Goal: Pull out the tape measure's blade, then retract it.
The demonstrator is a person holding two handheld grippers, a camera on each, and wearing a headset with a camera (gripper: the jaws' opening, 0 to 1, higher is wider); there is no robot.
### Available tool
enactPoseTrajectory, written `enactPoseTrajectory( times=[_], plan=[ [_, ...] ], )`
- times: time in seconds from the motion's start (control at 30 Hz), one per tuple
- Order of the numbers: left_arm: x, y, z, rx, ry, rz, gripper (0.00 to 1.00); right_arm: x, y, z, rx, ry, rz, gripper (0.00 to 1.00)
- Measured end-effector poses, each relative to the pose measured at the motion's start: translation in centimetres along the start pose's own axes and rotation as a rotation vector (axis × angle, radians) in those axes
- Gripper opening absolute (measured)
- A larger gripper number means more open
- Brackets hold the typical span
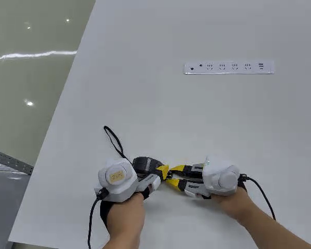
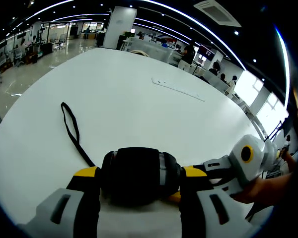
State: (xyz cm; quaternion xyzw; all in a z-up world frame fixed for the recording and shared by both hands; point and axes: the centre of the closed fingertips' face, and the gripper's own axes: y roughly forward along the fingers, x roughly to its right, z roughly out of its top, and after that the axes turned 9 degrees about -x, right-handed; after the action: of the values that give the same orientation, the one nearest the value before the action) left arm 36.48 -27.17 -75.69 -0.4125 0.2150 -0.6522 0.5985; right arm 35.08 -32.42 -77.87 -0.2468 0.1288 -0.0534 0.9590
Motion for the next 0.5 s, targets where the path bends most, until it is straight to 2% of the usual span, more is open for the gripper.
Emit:
enactPoseTrajectory(
  times=[0.33,0.5],
  plan=[
    [0.1,-0.06,-0.04,-0.003,0.008,-0.007,0.63,-0.14,-0.07,0.04,-0.007,0.01,-0.003,0.16],
    [0.15,0.06,-0.06,-0.014,0.021,-0.03,0.64,-0.34,-0.04,-0.04,-0.012,0.006,0.002,0.19]
  ],
)
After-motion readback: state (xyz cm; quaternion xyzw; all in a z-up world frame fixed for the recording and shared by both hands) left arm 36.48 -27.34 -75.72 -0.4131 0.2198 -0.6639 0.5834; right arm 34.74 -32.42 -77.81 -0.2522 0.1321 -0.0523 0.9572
